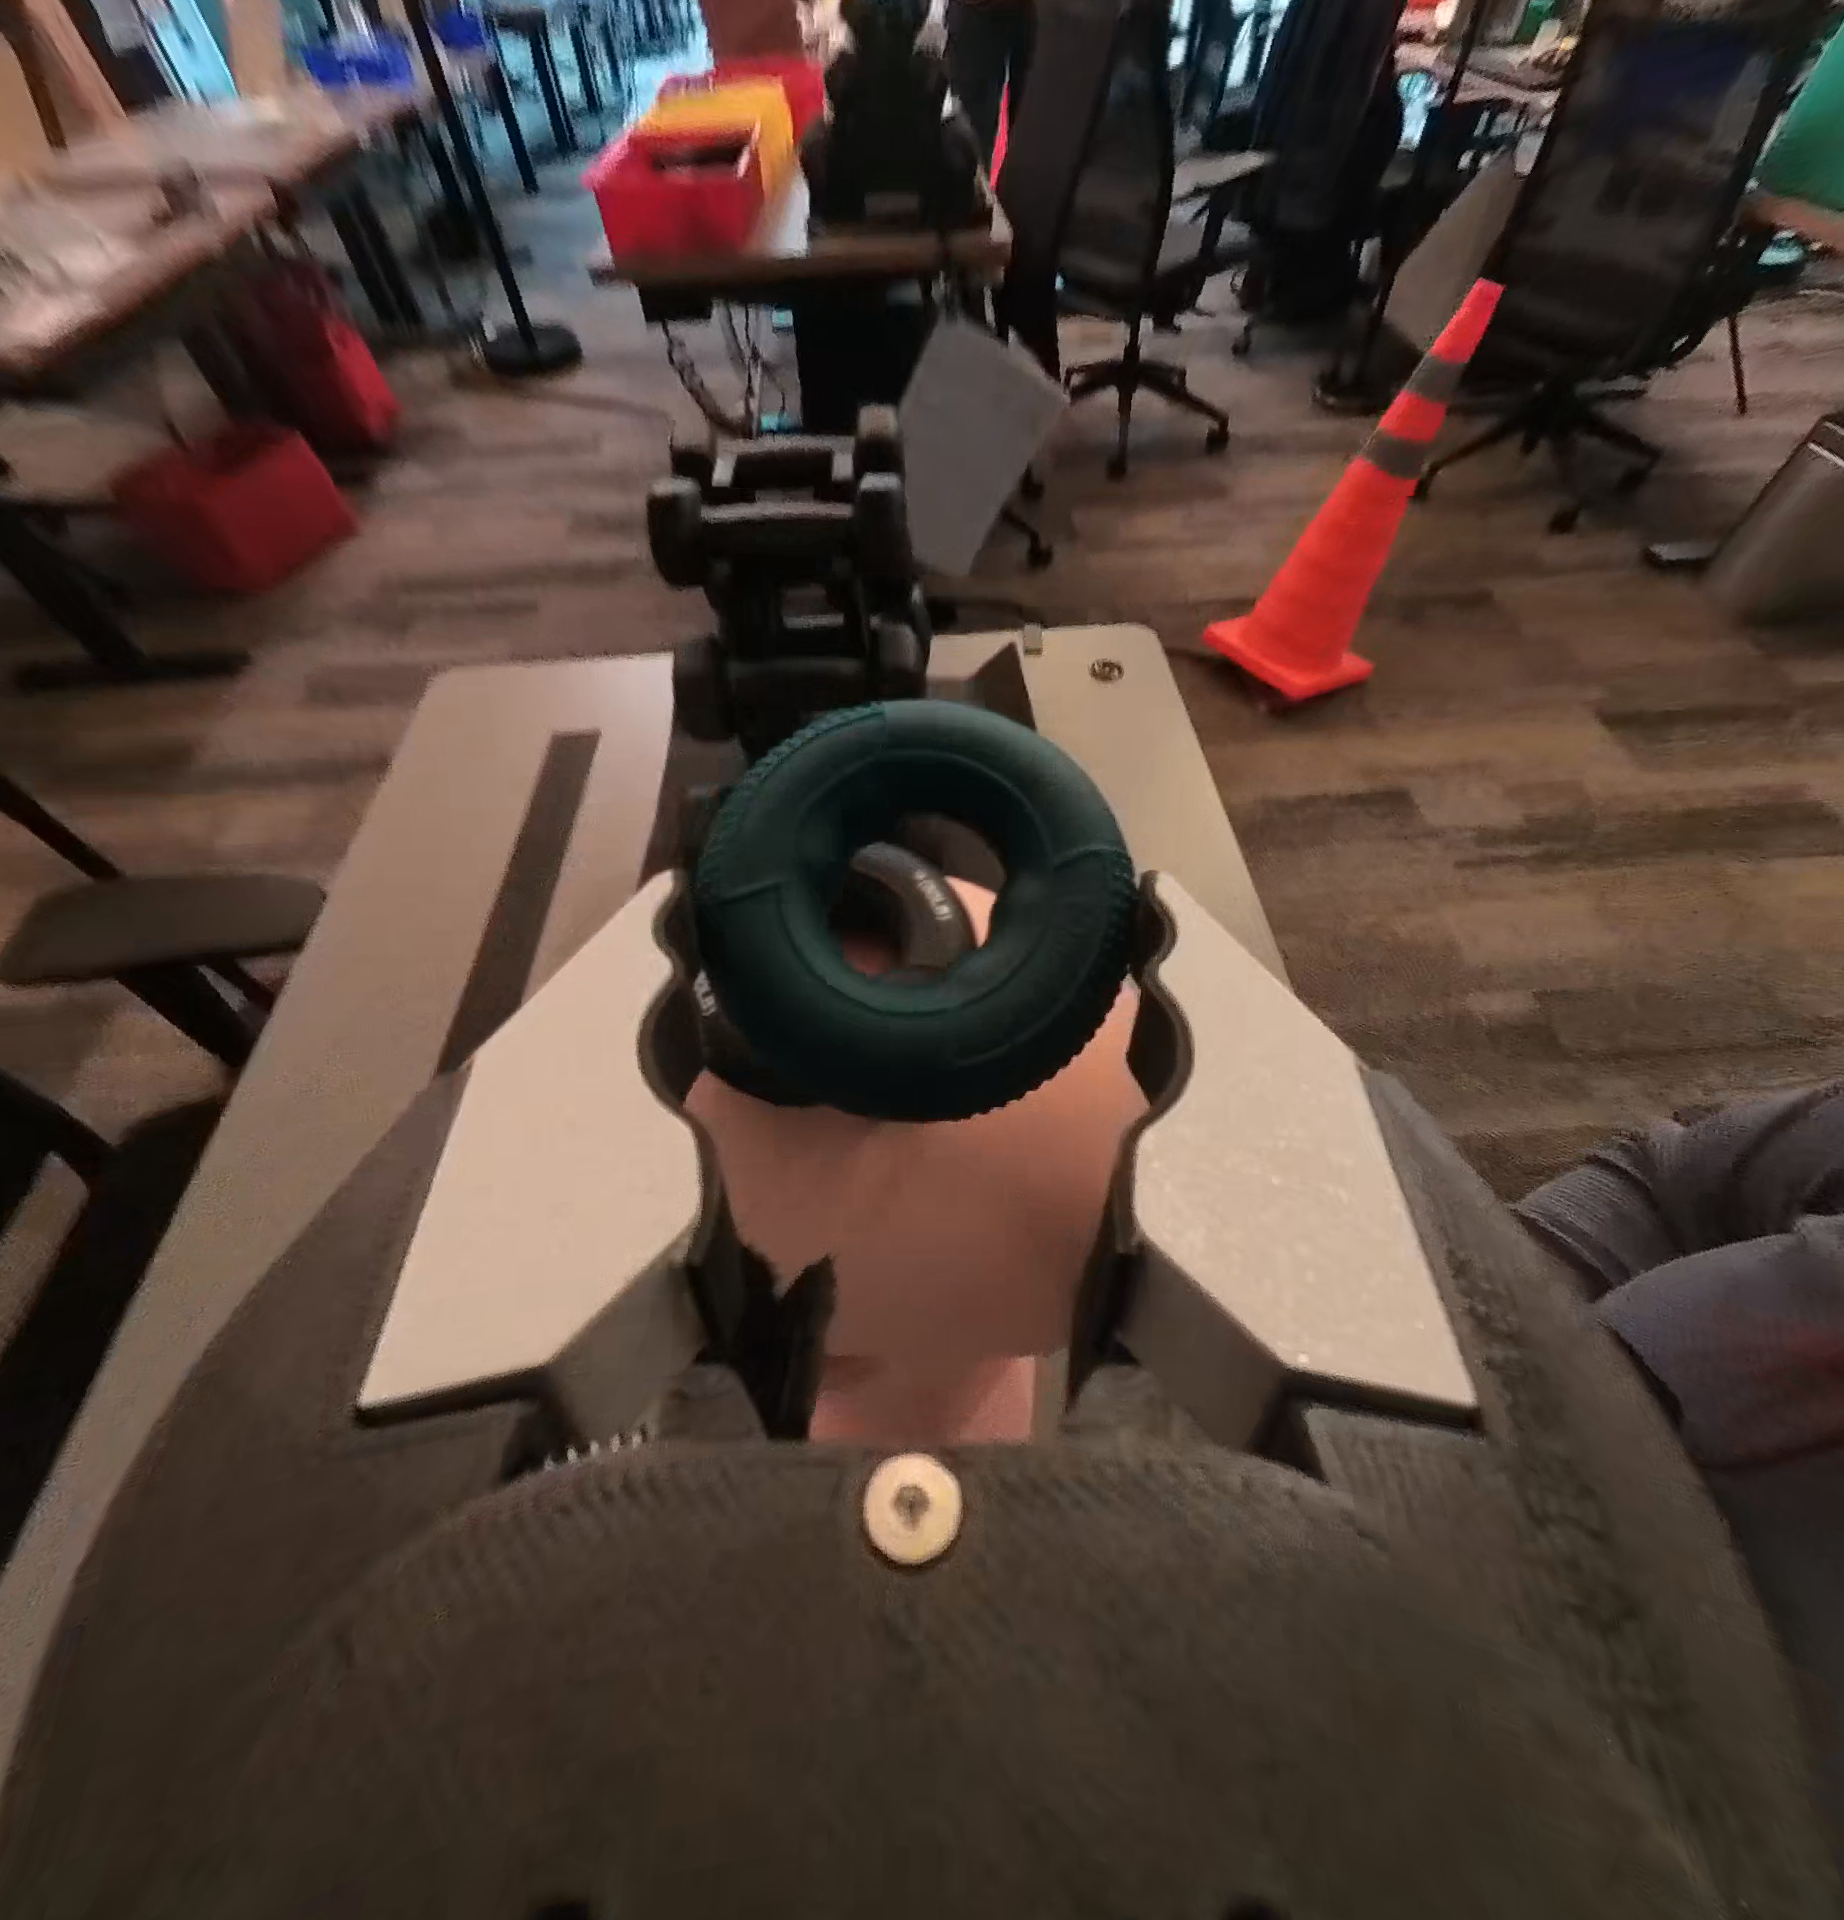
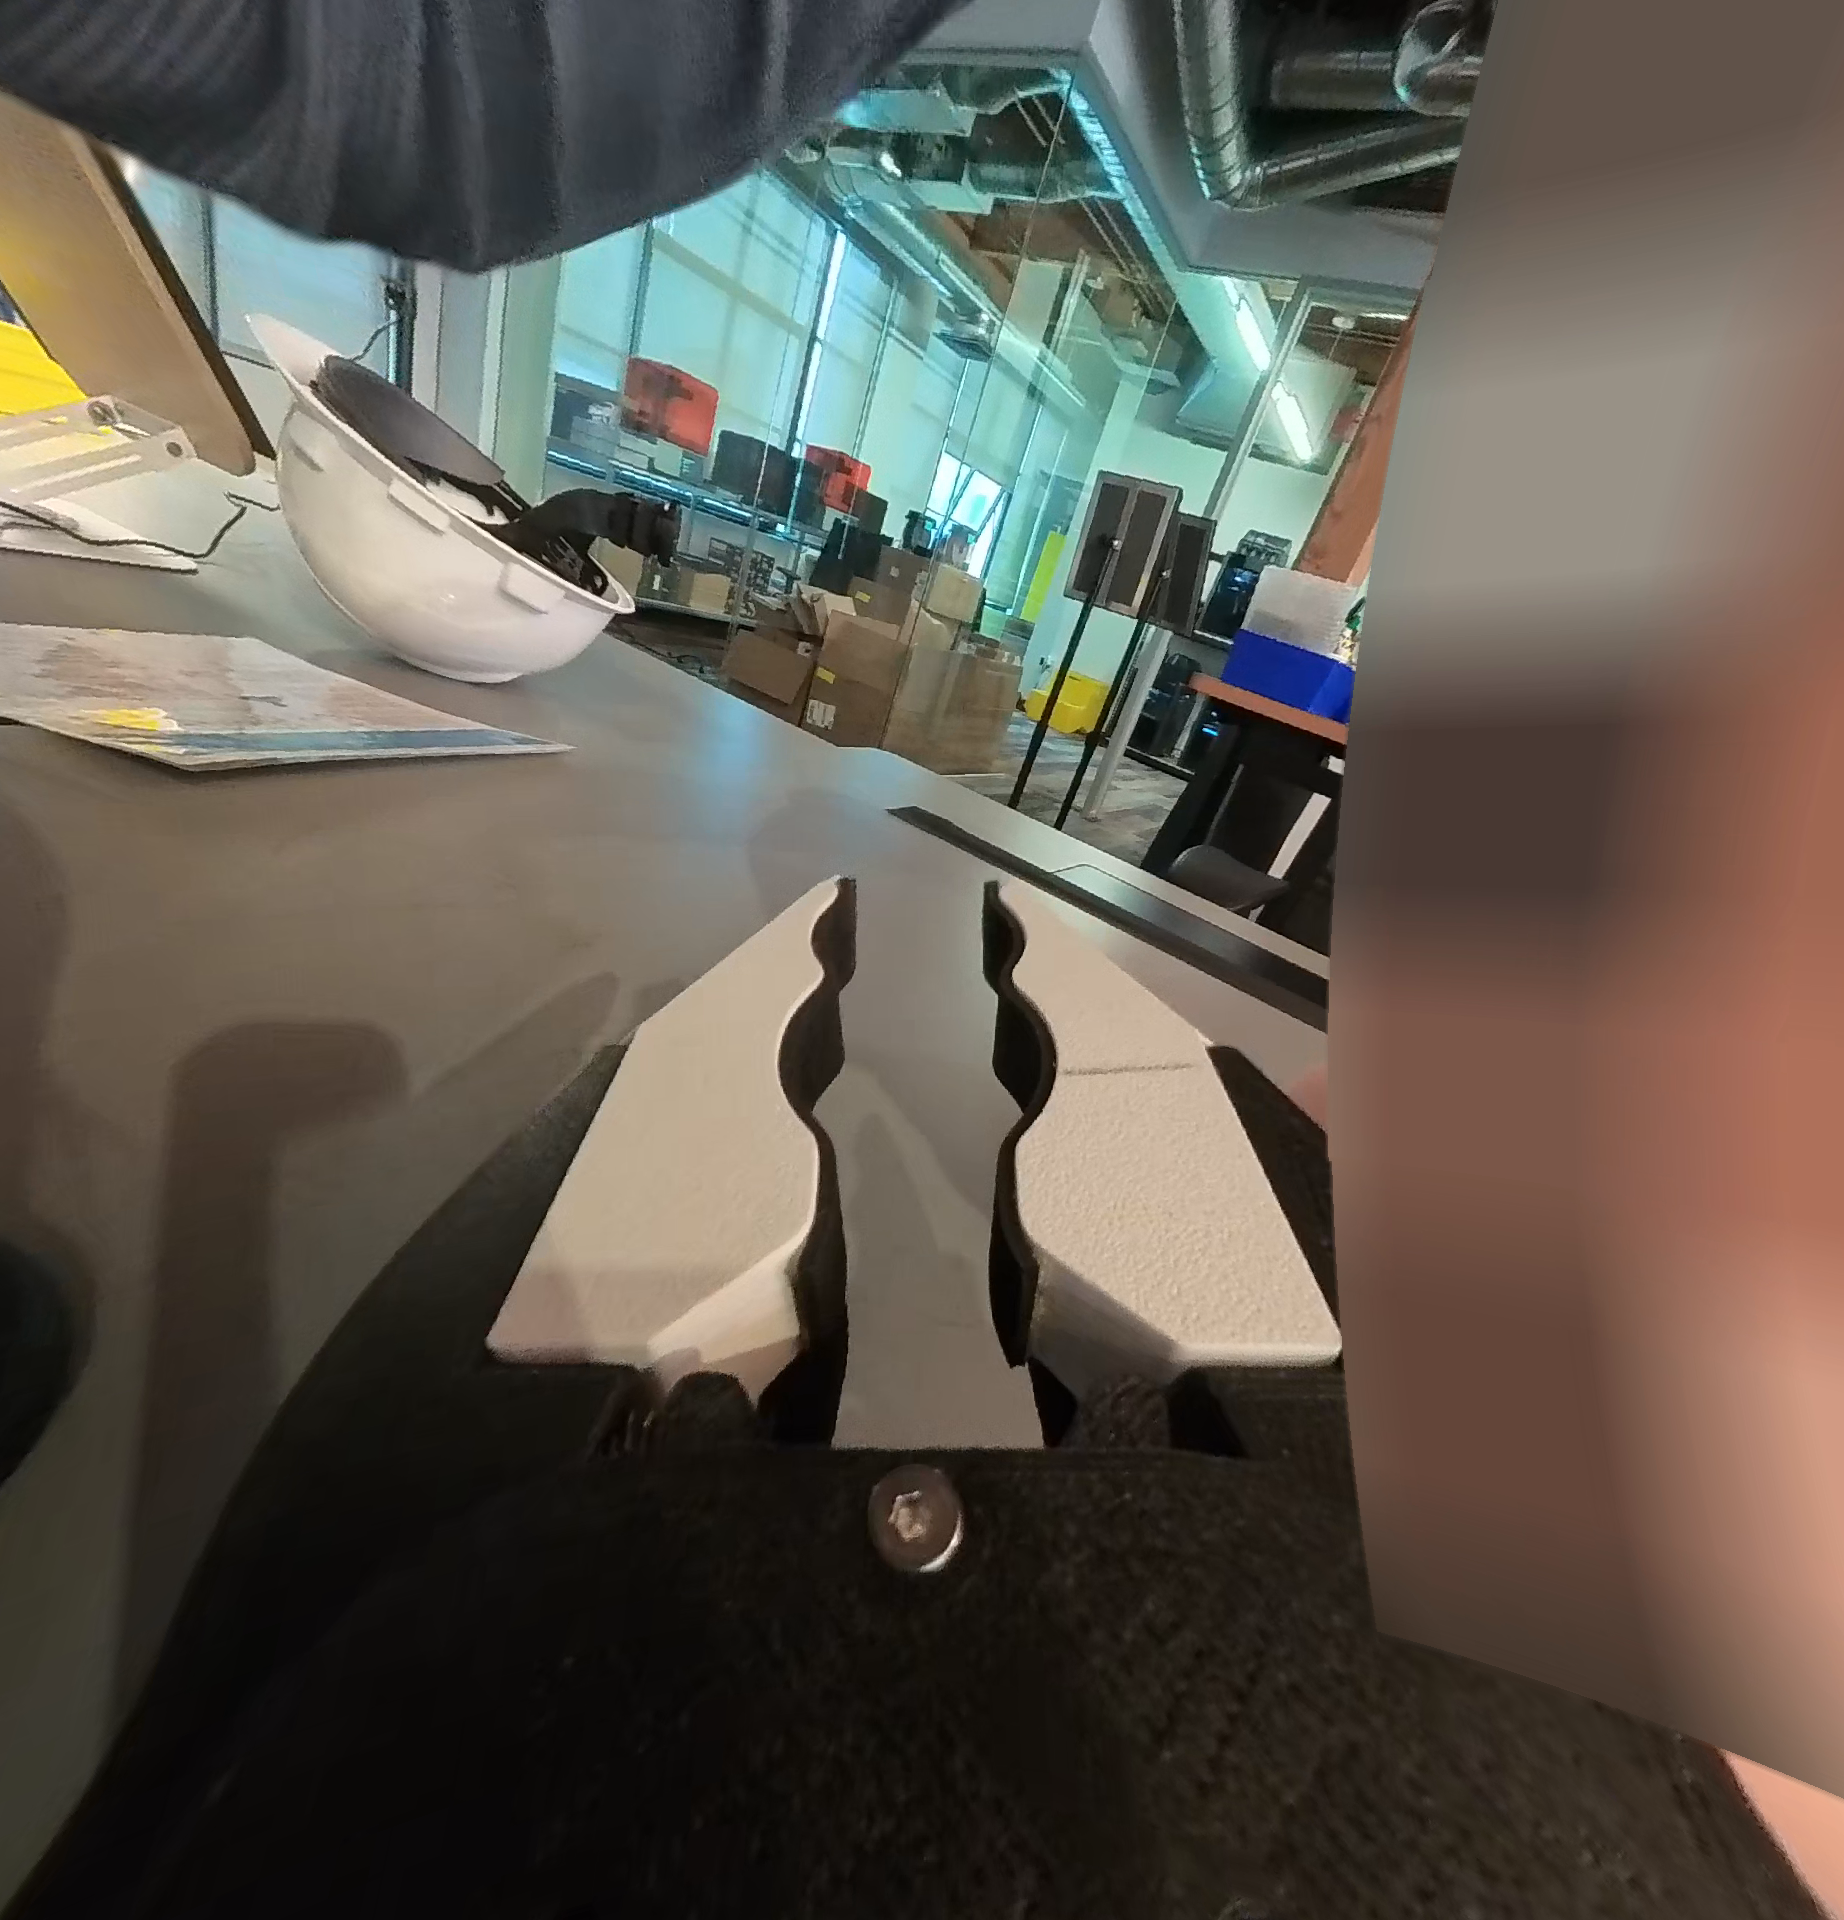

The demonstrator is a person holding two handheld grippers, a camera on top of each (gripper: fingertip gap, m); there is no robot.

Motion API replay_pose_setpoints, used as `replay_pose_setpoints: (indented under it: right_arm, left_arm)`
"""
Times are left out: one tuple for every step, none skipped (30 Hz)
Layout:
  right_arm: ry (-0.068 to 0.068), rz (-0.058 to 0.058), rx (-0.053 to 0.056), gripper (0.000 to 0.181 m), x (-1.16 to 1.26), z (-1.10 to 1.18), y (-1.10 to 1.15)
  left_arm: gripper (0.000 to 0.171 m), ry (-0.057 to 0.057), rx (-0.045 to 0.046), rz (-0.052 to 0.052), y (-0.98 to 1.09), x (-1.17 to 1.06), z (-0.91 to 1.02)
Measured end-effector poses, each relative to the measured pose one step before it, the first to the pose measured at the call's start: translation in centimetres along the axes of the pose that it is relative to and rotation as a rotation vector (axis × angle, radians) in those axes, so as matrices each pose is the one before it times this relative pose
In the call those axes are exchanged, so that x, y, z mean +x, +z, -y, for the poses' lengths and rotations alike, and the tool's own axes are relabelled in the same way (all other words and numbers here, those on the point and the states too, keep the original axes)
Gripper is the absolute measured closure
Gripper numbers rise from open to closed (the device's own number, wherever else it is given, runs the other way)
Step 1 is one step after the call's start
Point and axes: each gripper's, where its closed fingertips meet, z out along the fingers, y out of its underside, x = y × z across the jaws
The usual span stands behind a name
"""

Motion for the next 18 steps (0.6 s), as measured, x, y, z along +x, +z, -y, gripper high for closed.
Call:
replay_pose_setpoints:
  right_arm:
    - [0.0027,0.0013,-0.0036,0.158,0.010,-0.051,0.022]
    - [0.0026,-0.0002,-0.0023,0.159,0.018,-0.047,0.017]
    - [0.0016,0.0003,-0.0003,0.158,0.037,0.016,-0.044]
    - [0.0007,0.0008,0.0000,0.158,0.046,0.049,-0.038]
    - [0.0003,0.0002,-0.0003,0.158,0.027,0.052,-0.023]
    - [0.0006,0.0003,-0.0004,0.159,0.003,0.064,0.005]
    - [0.0010,0.0013,-0.0009,0.159,0.013,0.046,0.014]
    - [0.0009,0.0016,-0.0013,0.159,0.019,0.030,-0.009]
    - [0.0003,0.0009,-0.0010,0.158,0.003,0.012,-0.002]
    - [0.0000,0.0004,-0.0006,0.159,0.013,0.016,0.000]
    - [0.0004,0.0003,-0.0007,0.159,0.027,0.000,0.000]
    - [0.0014,0.0004,-0.0010,0.159,0.043,-0.016,0.030]
    - [0.0019,0.0006,-0.0013,0.159,0.020,-0.014,0.016]
    - [0.0021,0.0001,-0.0017,0.159,0.001,-0.007,-0.019]
    - [0.0014,-0.0004,-0.0016,0.159,0.014,0.003,-0.007]
    - [0.0002,-0.0003,-0.0003,0.159,-0.066,0.079,0.007]
    - [0.0000,0.0001,0.0008,0.159,-0.140,0.082,0.025]
    - [0.0003,0.0006,0.0002,0.159,-0.052,0.037,-0.001]
  left_arm:
    - [0.088,-0.0234,-0.02746,-0.0024,0.518,-0.623,-0.384]
    - [0.088,-0.0234,-0.02411,-0.0061,0.408,-0.510,-0.332]
    - [0.088,-0.0207,-0.00913,-0.0106,0.325,-0.337,-0.145]
    - [0.088,-0.0157,-0.00337,-0.0148,0.259,-0.162,-0.036]
    - [0.088,-0.0107,-0.00254,-0.0110,0.220,-0.110,0.000]
    - [0.088,-0.0025,-0.00421,-0.0036,0.201,-0.073,-0.005]
    - [0.088,0.0071,-0.00760,0.0021,0.189,-0.037,-0.039]
    - [0.088,0.0121,-0.01300,0.0042,0.208,0.018,-0.082]
    - [0.088,0.0128,-0.01486,0.0047,0.207,0.048,-0.097]
    - [0.088,0.0107,-0.01418,0.0054,0.214,0.032,-0.077]
    - [0.088,0.0073,-0.01329,0.0066,0.214,-0.003,-0.082]
    - [0.088,0.0037,-0.01408,0.0091,0.207,-0.075,-0.108]
    - [0.088,0.0022,-0.01332,0.0113,0.183,-0.121,-0.131]
    - [0.088,0.0003,-0.00992,0.0149,0.141,-0.189,-0.152]
    - [0.088,-0.0021,-0.00920,0.0170,0.107,-0.241,-0.211]
    - [0.088,-0.0008,-0.01191,0.0102,0.093,-0.175,-0.292]
    - [0.087,-0.0099,-0.00233,-0.0040,0.034,-0.002,-0.156]
    - [0.087,-0.0182,0.00413,-0.0122,-0.056,0.095,-0.005]
